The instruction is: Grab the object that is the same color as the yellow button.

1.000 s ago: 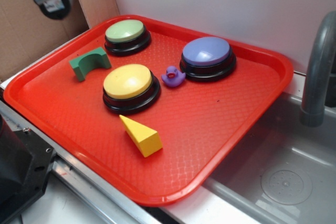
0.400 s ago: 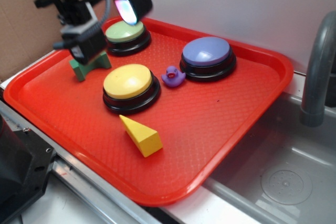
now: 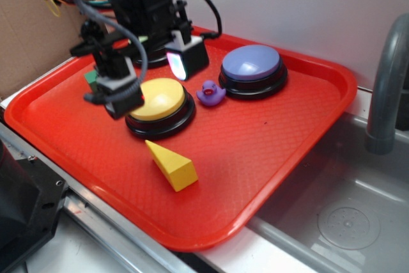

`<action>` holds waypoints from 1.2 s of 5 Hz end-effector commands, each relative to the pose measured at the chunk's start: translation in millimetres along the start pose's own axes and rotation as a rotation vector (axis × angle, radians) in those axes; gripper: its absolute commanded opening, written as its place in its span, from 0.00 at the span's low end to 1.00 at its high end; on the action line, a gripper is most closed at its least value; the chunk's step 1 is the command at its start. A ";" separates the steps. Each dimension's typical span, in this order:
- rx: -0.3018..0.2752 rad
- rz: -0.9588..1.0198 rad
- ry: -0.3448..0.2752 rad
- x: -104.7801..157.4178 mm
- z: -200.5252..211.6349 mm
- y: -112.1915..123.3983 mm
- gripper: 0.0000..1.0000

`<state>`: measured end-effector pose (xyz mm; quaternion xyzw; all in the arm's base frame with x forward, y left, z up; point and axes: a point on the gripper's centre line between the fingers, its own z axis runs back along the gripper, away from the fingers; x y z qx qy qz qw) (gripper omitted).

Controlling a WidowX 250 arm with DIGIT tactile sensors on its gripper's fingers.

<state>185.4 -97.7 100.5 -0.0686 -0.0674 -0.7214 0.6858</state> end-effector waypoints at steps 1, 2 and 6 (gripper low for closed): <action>0.034 -0.057 0.008 -3.7 -29.2 -9.6 1.00; 0.038 -0.072 0.015 -9.8 -44.6 -10.7 1.00; -0.010 -0.069 0.022 -10.9 -87.0 -8.3 0.00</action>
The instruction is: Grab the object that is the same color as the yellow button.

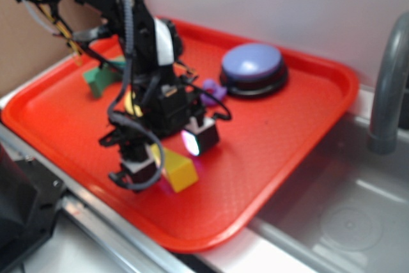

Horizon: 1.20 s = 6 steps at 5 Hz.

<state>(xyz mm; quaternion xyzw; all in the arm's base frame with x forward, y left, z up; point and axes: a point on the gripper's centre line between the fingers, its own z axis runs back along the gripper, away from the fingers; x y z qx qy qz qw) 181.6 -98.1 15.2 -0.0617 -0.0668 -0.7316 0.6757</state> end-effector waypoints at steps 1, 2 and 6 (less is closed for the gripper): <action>0.000 -0.035 0.007 6.1 -4.2 -3.1 0.00; 0.016 0.001 0.024 5.7 2.5 -2.7 0.00; 0.101 0.790 0.099 1.5 106.0 -14.0 0.00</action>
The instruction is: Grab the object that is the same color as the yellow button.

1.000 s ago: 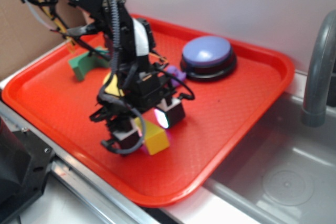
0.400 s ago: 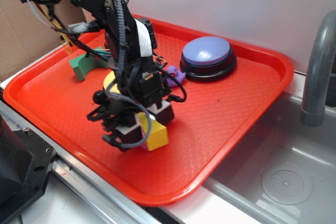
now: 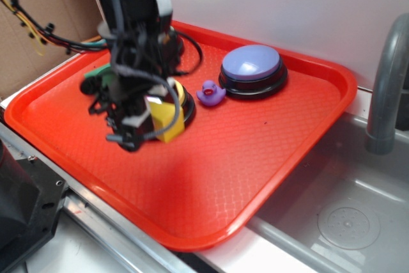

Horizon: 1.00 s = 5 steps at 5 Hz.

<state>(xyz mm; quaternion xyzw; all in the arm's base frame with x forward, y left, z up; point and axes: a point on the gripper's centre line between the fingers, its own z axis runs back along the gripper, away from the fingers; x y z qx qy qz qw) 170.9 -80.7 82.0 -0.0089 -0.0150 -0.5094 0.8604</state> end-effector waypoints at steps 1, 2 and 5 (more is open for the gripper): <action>0.011 0.438 0.033 -19.9 65.8 6.1 0.00; 0.001 0.621 0.045 -38.2 82.1 8.5 0.00; 0.017 1.011 -0.016 -87.1 113.2 5.0 0.00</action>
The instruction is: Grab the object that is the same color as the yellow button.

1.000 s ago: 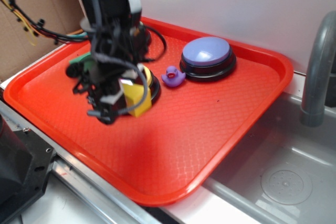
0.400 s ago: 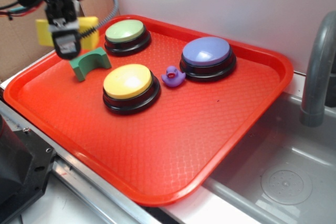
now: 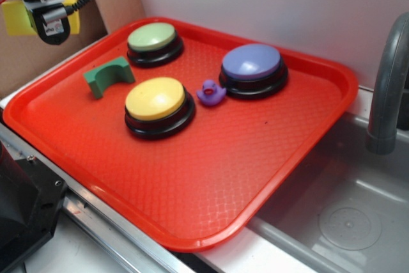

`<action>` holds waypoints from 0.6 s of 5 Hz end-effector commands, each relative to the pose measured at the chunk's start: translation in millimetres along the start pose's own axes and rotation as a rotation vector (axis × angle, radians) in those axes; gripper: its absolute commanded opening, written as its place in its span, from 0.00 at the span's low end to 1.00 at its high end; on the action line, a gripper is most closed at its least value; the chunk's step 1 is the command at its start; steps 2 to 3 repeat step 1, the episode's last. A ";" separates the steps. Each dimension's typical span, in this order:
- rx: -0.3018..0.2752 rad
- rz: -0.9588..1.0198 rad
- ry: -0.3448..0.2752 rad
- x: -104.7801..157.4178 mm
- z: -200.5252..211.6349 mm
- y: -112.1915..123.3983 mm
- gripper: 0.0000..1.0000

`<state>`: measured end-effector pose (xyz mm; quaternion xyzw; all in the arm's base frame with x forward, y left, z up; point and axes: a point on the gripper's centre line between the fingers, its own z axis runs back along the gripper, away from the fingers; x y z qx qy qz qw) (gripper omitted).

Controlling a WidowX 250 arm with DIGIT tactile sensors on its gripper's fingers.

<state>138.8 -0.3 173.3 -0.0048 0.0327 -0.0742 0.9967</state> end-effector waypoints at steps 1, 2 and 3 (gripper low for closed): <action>0.029 0.143 -0.078 -7.7 16.9 1.7 0.00; 0.029 0.143 -0.078 -7.7 16.9 1.7 0.00; 0.029 0.143 -0.078 -7.7 16.9 1.7 0.00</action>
